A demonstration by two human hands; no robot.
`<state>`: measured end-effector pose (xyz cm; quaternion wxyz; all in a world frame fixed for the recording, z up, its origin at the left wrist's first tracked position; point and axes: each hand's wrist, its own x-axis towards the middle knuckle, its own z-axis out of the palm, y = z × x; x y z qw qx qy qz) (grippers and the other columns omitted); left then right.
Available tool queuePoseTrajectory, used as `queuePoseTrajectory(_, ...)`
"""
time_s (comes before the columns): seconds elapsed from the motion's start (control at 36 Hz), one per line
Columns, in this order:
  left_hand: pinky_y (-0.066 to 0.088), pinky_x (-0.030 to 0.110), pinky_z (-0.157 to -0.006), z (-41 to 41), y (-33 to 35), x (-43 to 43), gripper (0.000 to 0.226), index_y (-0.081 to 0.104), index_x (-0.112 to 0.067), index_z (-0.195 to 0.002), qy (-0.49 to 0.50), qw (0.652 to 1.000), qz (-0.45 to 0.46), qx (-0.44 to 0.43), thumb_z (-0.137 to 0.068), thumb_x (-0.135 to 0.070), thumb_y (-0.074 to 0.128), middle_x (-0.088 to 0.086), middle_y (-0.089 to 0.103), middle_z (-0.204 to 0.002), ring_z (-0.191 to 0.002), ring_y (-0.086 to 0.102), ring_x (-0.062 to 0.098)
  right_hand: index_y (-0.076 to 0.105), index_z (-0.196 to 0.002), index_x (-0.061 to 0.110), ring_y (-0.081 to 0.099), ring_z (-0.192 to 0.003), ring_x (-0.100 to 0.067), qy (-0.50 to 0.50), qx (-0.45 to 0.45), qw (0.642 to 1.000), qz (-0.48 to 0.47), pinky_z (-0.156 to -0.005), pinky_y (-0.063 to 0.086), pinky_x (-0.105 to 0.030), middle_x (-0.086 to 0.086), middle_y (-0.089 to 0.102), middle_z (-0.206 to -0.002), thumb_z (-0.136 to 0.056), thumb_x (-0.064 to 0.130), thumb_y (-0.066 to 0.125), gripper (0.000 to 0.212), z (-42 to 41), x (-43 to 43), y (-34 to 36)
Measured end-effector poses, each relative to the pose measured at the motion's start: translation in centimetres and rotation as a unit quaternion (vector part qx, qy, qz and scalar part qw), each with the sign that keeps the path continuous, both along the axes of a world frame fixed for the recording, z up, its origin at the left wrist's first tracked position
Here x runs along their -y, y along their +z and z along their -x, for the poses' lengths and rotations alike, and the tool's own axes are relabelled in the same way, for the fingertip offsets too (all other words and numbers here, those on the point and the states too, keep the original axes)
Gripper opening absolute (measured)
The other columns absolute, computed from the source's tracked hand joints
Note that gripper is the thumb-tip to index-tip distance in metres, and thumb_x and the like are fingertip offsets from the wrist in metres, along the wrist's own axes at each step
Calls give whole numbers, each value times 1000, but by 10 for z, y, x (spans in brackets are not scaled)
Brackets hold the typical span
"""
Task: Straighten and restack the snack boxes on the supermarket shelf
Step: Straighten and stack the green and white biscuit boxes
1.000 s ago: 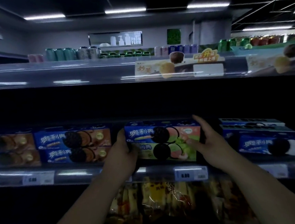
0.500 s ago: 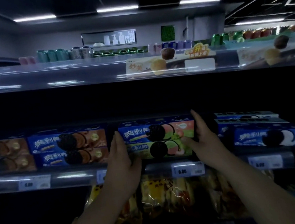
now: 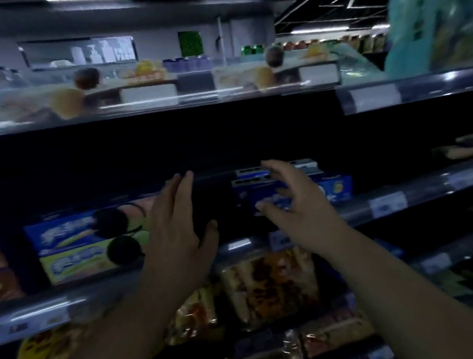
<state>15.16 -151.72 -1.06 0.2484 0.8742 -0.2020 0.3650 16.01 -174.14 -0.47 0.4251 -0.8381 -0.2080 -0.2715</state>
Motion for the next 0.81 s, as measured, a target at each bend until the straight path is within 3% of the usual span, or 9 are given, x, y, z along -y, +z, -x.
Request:
queuePoseTrajectory(0.08,28,34,-111,-6,1,43,77,10,-28,-154,-33,999,20,-29,-93,-32,58,-3,12,-160,-144,18,20,31,-142,45,34,-123,8,-43,-12,999,-7,-101,34,-15,29,32,-138,-92,38,62,59,-5,49,0)
queuePoseTrajectory(0.17,33,32,-111,-13,-2,75,77,3,-37,-153,-67,994,41,-70,-95,-35,54,-16,2,-160,-144,20,15,34,-143,38,37,-123,3,-92,-15,996,-12,-100,32,-11,16,37,-146,-91,35,65,60,-14,90,-1)
queuePoseTrajectory(0.25,32,2,-89,-23,-4,95,78,3,-39,-153,-72,986,75,-132,-96,-32,56,-16,4,-160,-130,32,6,34,-144,31,46,-118,-5,-129,-45,991,4,-94,40,-13,8,43,-143,-89,31,68,64,-27,123,-5)
queuePoseTrajectory(0.28,34,2,-84,-27,-5,99,79,3,-39,-153,-64,983,80,-153,-95,-32,56,-14,6,-160,-119,42,7,33,-146,30,49,-118,-9,-132,-61,989,3,-94,43,-20,6,47,-141,-89,30,68,67,-30,132,-7)
queuePoseTrajectory(0.33,44,19,-84,-36,-6,105,82,1,-43,-151,-45,976,83,-197,-94,-34,59,-6,18,-158,-93,53,6,30,-147,28,53,-109,-11,-137,-94,986,7,-87,44,-25,2,52,-136,-88,30,68,70,-36,144,-11)
queuePoseTrajectory(0.42,55,34,-83,-47,-7,109,86,-1,-43,-150,-23,962,69,-265,-91,-35,61,-4,52,-129,-92,61,11,24,-150,27,56,-98,-16,-147,-147,978,30,-79,46,-29,-3,57,-132,-88,33,67,76,-44,152,-19)
queuePoseTrajectory(0.47,58,37,-78,-51,-8,110,84,-2,-41,-150,-4,955,50,-293,-92,-35,59,-11,53,-107,-83,62,11,22,-151,27,59,-106,-21,-151,-160,975,34,-83,50,-32,-2,58,-133,-88,37,67,78,-49,154,-25)
queuePoseTrajectory(0.67,47,23,-74,-57,-12,106,71,17,-38,-149,8,958,57,-281,-92,-33,59,-12,55,-115,-91,55,8,31,-148,24,61,-109,-26,-172,-100,977,77,-98,47,-44,-5,65,-123,-90,39,62,67,-60,149,-38)
queuePoseTrajectory(0.81,53,32,-78,-47,-14,89,68,29,-34,-144,93,968,13,-235,-85,-43,62,3,58,-121,-99,60,20,28,-149,31,51,-126,-23,-121,-90,984,96,-99,47,-38,2,56,-137,-90,42,62,69,-60,144,-43)
